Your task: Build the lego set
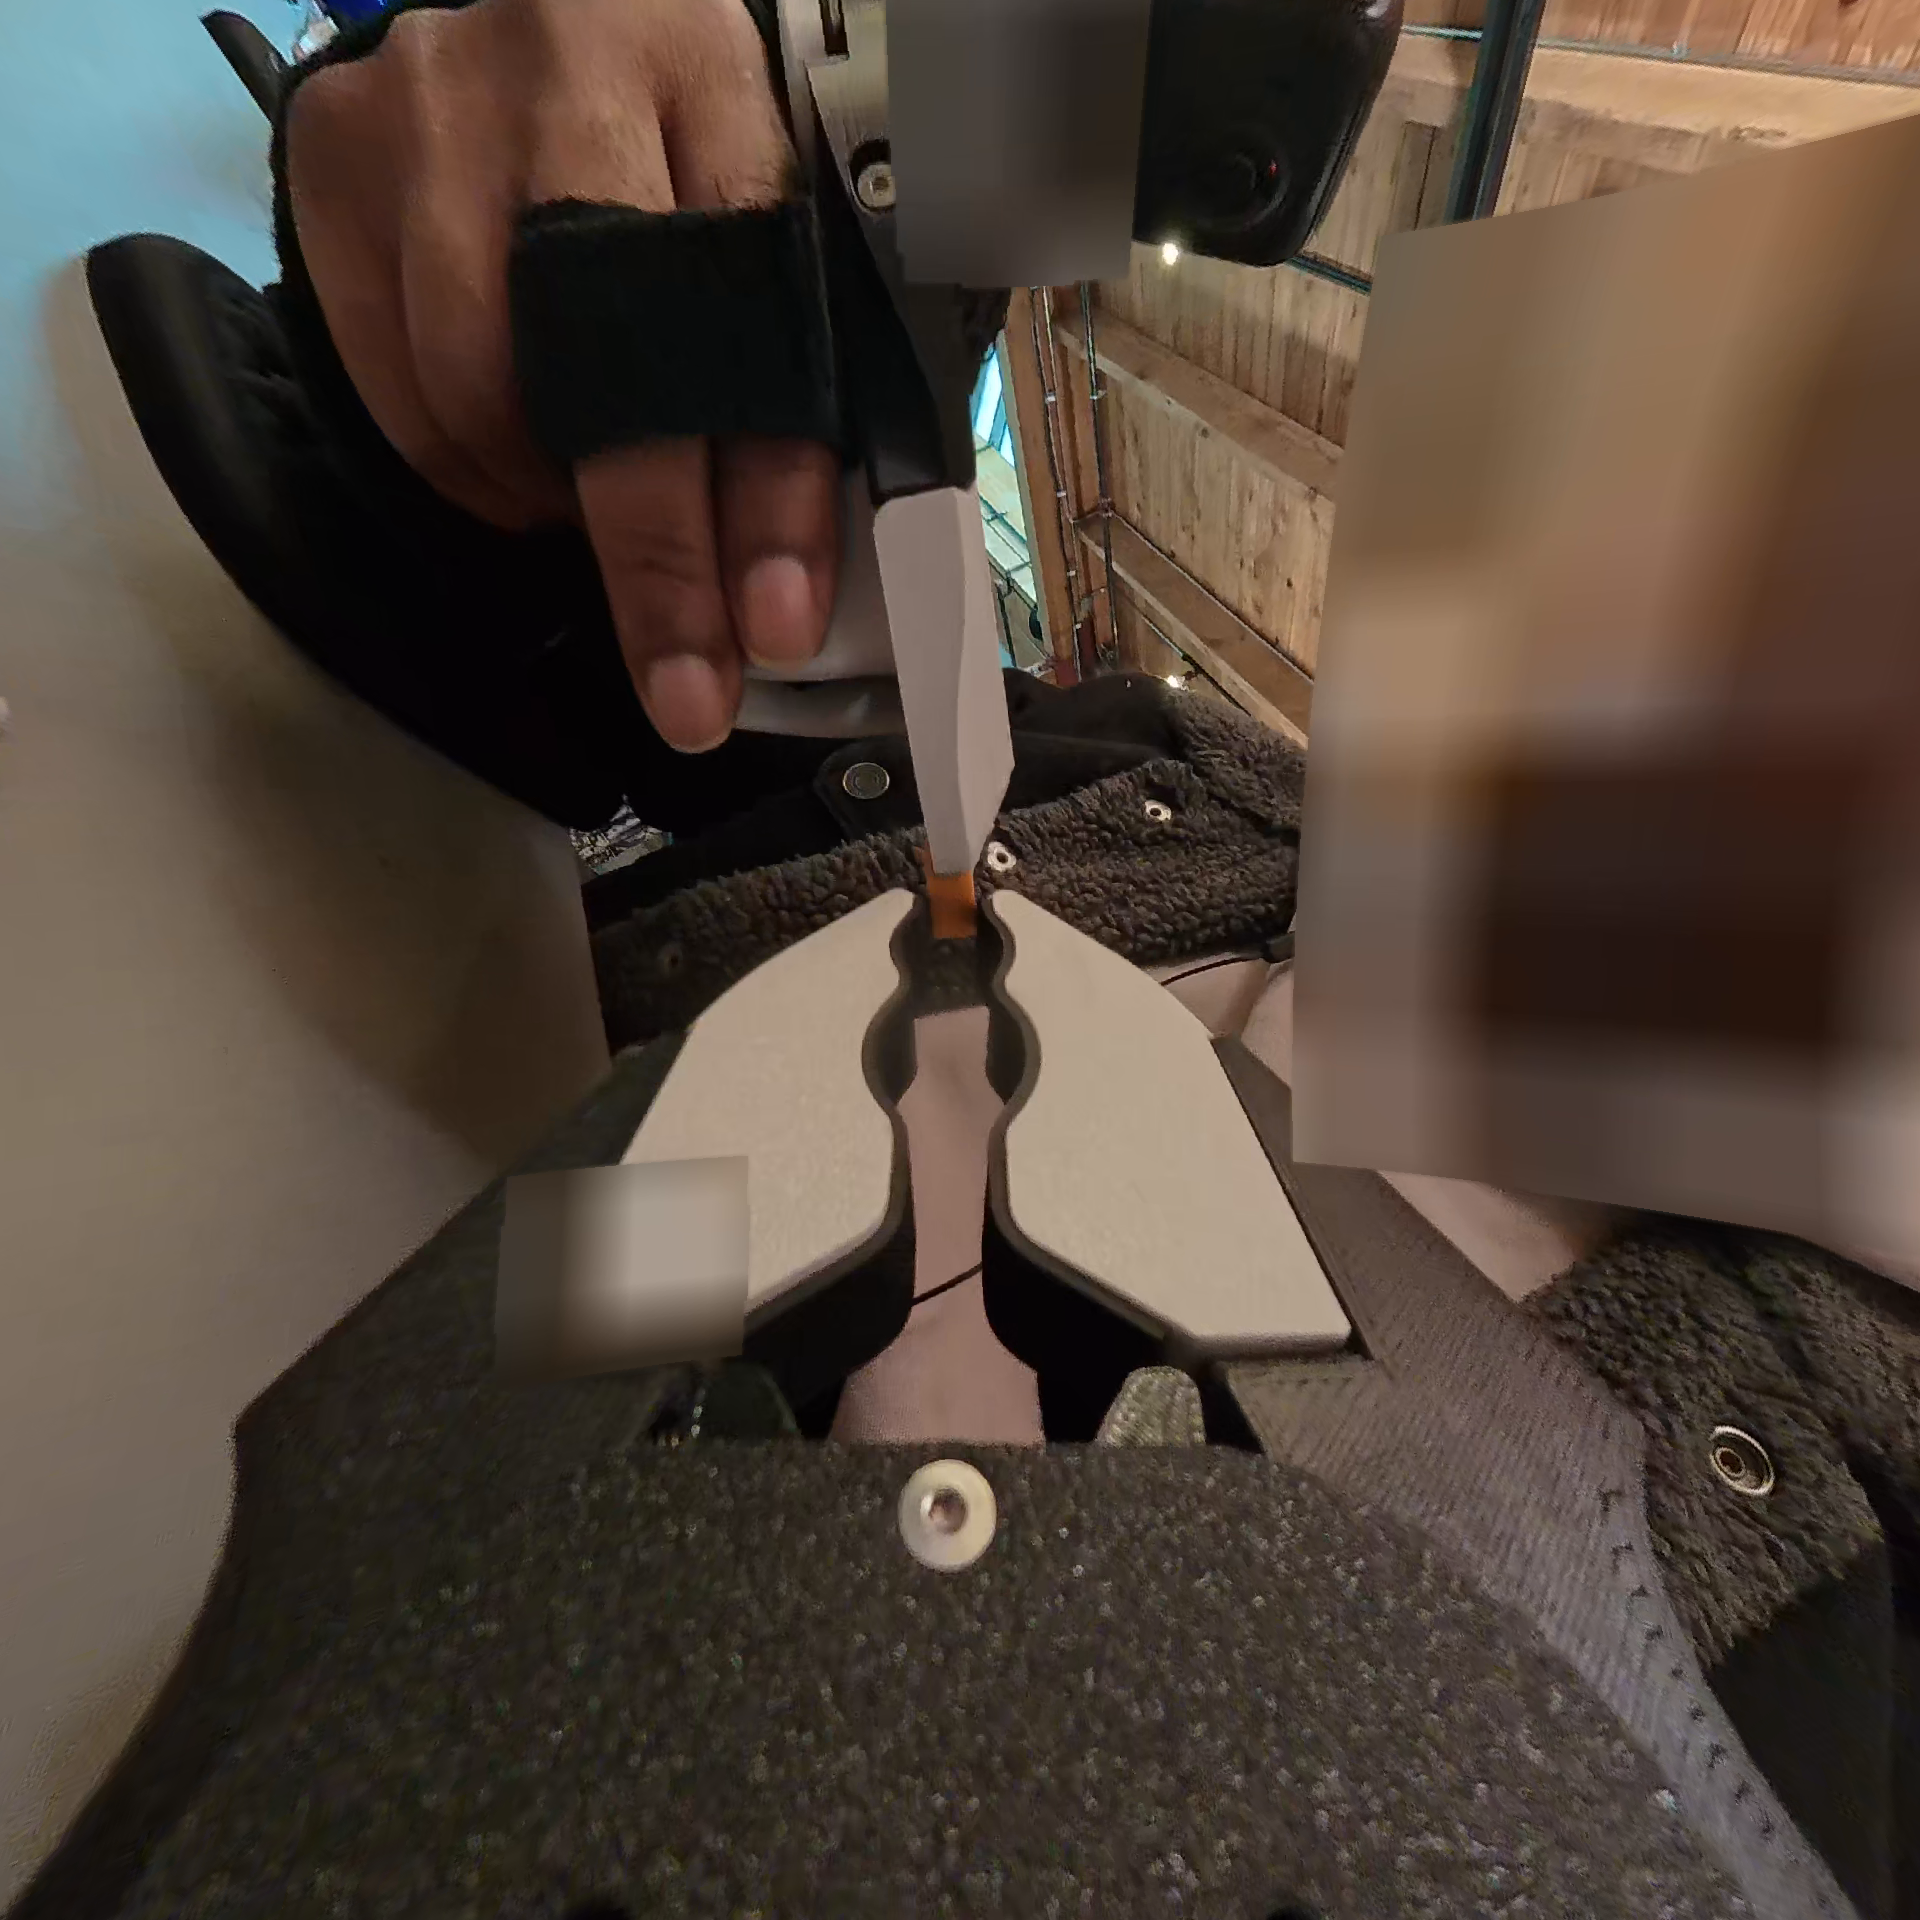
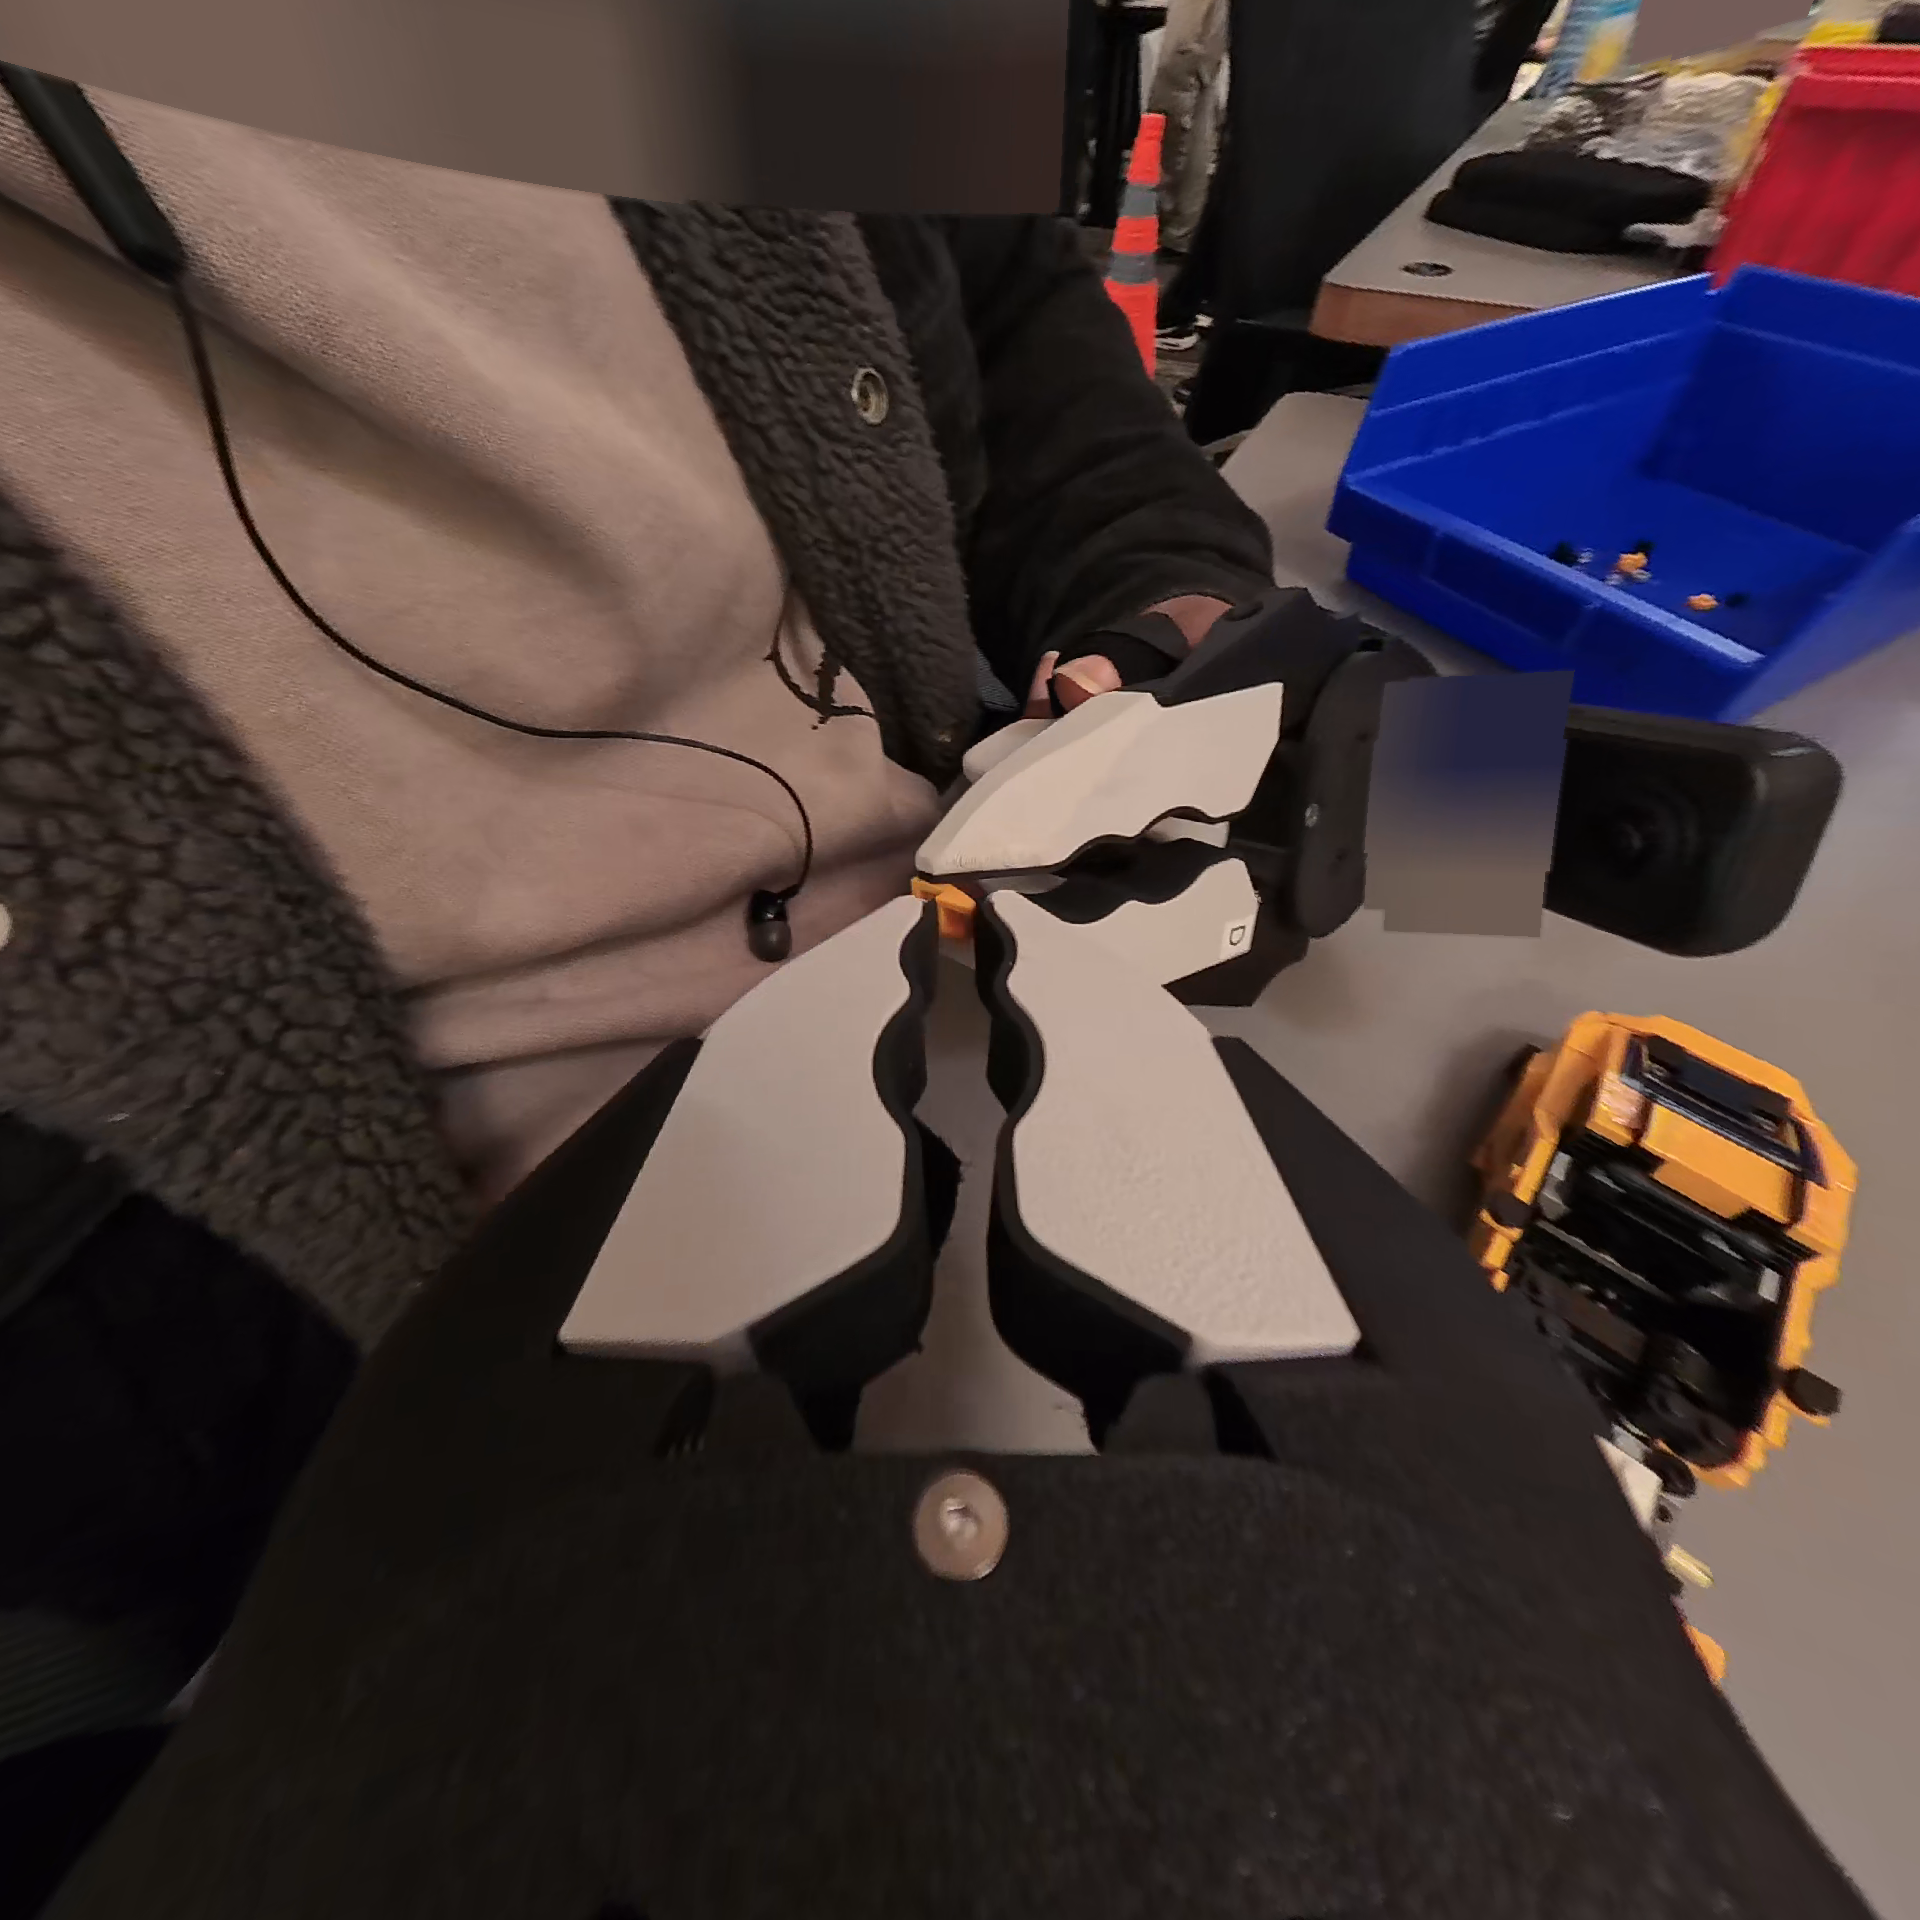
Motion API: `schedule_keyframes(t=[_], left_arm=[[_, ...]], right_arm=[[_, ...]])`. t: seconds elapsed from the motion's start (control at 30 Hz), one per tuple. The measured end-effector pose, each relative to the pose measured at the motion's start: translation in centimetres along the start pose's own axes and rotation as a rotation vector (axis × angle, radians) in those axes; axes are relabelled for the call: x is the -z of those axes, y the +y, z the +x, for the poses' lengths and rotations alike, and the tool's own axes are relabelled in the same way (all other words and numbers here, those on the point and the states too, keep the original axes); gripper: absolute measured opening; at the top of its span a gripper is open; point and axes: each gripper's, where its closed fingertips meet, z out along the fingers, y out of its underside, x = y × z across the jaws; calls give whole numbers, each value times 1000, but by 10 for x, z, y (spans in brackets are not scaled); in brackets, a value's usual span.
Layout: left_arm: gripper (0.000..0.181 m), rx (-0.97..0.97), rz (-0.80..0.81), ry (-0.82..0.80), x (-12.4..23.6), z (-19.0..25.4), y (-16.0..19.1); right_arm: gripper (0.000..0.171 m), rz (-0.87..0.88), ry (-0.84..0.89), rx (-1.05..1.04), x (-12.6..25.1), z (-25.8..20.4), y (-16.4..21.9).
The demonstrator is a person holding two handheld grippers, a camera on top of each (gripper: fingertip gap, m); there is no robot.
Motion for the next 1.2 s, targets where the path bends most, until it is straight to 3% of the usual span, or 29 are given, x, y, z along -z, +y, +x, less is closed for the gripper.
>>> schedule_keyframes(t=[0.03, 0.67, 0.97, 1.2], left_arm=[[8, 1, -6, 3, -1, 0, 1], [7, -59, -84, -124, -2, -18, 11], [7, -85, -115, -125, -4, -17, 16], [7, -123, -29, -194, 10, -24, -3]], right_arm=[[7, 0, -10, -3, 0, -1, 0], [6, -137, -63, -9, -4, -8, 17], [6, -106, -106, -33, -7, -14, 15], [15, -130, 82, -40, 12, 8, 14]])
